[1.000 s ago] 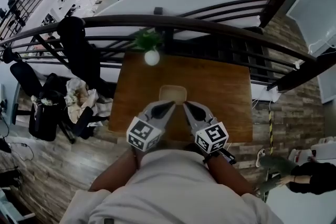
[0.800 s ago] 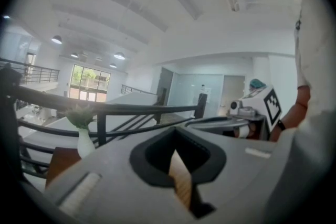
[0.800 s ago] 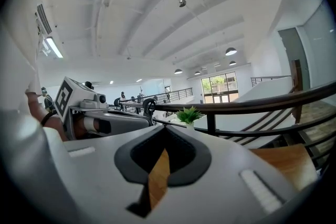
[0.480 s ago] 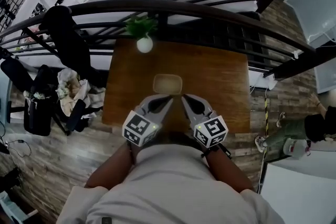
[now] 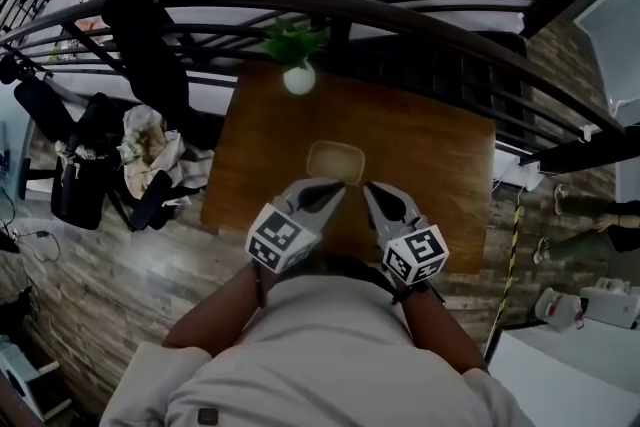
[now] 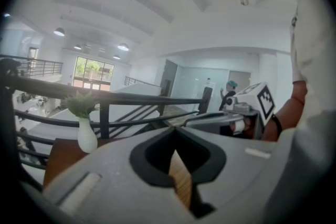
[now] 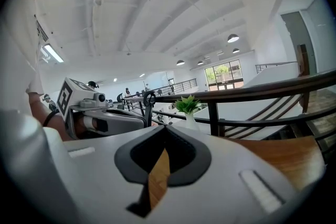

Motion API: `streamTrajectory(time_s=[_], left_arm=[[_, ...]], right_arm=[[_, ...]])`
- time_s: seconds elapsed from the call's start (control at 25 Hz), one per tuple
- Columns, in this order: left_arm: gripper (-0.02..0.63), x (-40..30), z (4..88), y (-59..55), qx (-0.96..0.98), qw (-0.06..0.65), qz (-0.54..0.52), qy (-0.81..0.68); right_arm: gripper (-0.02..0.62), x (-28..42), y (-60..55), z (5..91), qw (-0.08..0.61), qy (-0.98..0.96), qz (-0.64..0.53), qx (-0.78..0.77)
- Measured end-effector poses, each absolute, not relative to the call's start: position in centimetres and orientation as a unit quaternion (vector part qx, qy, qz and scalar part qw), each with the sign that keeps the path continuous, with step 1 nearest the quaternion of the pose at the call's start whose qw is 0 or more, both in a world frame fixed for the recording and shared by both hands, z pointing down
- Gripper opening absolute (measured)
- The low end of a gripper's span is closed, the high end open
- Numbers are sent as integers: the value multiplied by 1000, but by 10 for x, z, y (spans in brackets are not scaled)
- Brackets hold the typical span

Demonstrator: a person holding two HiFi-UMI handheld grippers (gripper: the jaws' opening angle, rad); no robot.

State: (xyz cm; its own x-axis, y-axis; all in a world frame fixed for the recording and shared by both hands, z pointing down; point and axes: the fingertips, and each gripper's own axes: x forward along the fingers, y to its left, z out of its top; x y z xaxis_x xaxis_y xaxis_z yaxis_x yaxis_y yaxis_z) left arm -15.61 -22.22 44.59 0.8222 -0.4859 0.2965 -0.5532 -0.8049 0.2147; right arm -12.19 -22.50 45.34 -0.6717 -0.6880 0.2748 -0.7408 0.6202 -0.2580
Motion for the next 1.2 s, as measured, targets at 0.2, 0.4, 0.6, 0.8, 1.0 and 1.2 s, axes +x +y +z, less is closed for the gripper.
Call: streamTrajectory(time_s=[0.2,0.4,0.6,0.8,1.0,1.2], left_arm=[[3,-157,455,-238,938,155,117,-287],[3,-158,472,-255,934,163,124,-293],[3,-154,494,-266,929,183,133,-291],[3,-147,527,-277,924,201,149,-288],[3,-138,560,-283,919,221,162,-282],[3,-124,593,-286,910,242,185,-280]], right_arm=[[7,-119,-241,465,78,-899,183,391],[8,-115,-257,487,87,-894,198,392],[23,-108,-267,512,91,-890,218,389],[38,-94,-276,543,89,-884,244,389],[72,-84,-280,583,86,-882,281,367],[88,-61,-283,623,70,-869,328,362]])
